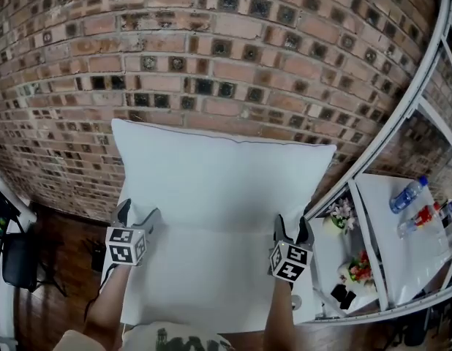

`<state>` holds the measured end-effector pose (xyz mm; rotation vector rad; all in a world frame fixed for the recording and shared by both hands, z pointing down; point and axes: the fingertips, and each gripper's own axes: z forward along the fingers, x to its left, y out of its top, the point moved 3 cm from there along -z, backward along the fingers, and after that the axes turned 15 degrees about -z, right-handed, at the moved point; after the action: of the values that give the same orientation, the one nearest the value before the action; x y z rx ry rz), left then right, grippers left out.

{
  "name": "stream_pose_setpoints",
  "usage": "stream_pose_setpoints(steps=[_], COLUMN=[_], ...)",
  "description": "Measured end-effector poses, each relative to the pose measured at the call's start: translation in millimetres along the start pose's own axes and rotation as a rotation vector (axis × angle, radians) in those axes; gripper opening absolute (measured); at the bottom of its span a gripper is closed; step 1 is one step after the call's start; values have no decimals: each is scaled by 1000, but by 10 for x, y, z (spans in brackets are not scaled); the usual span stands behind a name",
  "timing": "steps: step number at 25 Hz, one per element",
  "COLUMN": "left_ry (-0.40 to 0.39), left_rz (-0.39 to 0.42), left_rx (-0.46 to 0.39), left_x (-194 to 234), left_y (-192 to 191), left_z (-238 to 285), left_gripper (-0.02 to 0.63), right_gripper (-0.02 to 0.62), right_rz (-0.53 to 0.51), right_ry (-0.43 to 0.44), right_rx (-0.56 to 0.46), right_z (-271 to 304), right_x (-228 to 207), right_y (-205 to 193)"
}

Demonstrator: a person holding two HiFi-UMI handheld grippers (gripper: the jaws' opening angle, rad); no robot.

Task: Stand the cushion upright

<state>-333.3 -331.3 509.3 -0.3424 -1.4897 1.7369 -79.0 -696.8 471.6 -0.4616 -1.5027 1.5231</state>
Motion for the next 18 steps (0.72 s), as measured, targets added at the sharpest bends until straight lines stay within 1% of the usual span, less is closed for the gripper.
stream_pose_setpoints(steps=[5, 10, 15, 18], left_ry=[-75, -164, -276, -327], left_rz=[9, 14, 31, 41], left_rx=[-35, -8, -48, -44], left_x=[-150, -355, -575, -669], left_y=[107, 102, 128, 87], left_z=[-284, -681, -1157, -1375], left_gripper=[374, 369, 271, 219], right_gripper=[301, 240, 184, 144], right_rz=[11, -1, 6, -11], right_ry=[55, 143, 213, 252], right_rx=[-22, -92, -165, -178], right_z=[-311, -775, -1305, -1591], right_x=[403, 934, 1466, 1809], right_y=[184, 483, 777, 847])
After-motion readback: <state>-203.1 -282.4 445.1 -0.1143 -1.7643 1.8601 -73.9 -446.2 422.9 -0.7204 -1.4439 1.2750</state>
